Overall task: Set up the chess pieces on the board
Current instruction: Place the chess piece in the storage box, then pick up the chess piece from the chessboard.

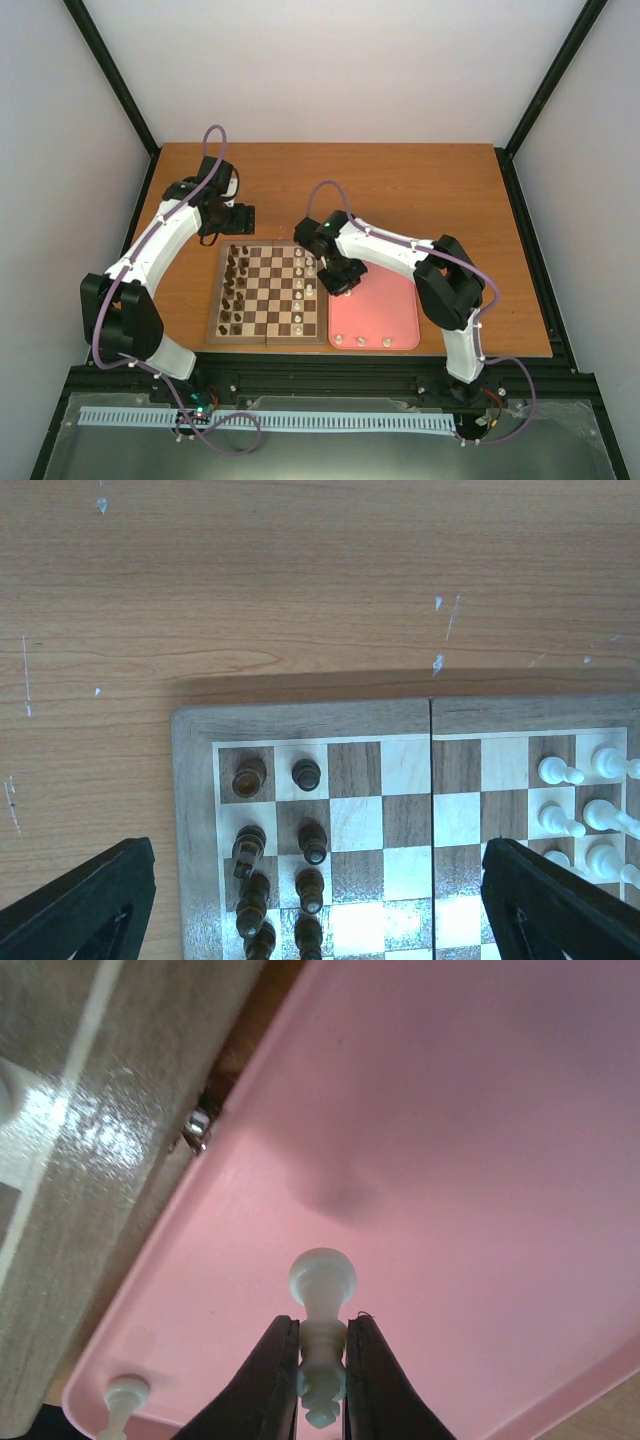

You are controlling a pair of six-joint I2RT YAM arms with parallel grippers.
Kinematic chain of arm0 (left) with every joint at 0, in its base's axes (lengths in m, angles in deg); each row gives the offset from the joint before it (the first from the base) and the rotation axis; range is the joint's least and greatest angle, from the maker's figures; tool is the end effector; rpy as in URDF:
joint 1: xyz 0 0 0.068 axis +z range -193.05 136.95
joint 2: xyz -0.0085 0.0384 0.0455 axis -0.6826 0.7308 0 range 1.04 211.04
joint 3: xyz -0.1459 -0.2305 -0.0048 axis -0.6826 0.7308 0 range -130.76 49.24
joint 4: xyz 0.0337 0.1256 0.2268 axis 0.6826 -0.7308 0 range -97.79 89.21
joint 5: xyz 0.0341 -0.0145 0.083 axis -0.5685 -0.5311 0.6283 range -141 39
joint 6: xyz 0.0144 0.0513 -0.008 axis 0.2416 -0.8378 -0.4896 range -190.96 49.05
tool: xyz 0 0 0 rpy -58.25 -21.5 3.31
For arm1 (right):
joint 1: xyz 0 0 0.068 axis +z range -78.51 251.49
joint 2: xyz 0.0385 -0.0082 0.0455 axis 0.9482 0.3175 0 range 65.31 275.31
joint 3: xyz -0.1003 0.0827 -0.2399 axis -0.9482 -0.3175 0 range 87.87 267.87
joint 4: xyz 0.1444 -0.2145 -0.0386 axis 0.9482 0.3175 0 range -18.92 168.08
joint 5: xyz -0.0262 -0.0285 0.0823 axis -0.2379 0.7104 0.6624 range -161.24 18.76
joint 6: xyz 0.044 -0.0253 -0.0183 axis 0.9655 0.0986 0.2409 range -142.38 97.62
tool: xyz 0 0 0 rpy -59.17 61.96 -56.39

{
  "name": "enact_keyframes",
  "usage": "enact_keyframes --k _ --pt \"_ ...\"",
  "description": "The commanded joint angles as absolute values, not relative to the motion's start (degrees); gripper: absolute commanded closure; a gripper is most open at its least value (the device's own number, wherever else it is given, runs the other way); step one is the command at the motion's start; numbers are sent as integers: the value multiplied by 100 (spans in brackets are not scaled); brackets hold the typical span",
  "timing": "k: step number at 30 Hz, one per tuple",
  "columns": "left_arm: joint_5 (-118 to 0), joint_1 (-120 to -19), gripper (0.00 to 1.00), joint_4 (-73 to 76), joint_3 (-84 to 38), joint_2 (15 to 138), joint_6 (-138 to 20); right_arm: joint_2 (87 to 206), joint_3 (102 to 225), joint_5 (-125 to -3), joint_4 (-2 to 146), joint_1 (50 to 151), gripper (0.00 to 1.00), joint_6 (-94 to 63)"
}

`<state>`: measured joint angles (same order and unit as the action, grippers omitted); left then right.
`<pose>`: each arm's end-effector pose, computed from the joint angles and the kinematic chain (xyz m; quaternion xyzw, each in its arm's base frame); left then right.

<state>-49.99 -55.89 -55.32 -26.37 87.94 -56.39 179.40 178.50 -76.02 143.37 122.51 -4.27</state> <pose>0.2952 -0.0667 0.2881 -0.0165 0.9776 -0.0412 0.2056 0.2321 0.2821 0.2031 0.2846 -0.9564 0.0628 0.0177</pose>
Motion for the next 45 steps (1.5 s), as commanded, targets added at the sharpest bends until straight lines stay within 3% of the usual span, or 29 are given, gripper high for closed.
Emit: enact_keyframes --k 1,9,18,25,33,45 --pt "-5003 -5553 0 -5574 -2679 8683 -5628 17669 17518 -7535 13986 12212 97 -265" --pt "-4982 -5553 0 -5559 -2603 8614 -5635 17663 17250 -7515 13752 12213 94 -230" --pt "-4983 -5557 0 -5575 -2589 8565 -5637 17622 17121 -7498 13695 12211 74 -183" --pt "-4959 -5553 0 -5564 -2566 8520 -5645 17265 17390 -7696 13850 12211 50 -164" --pt "-4899 -5553 0 -5591 -2572 8496 -5650 16901 17644 -7407 13938 12401 48 -233" --pt "-4876 -5554 0 -5547 -2450 8457 -5644 17320 18072 -6628 13623 12730 51 -637"
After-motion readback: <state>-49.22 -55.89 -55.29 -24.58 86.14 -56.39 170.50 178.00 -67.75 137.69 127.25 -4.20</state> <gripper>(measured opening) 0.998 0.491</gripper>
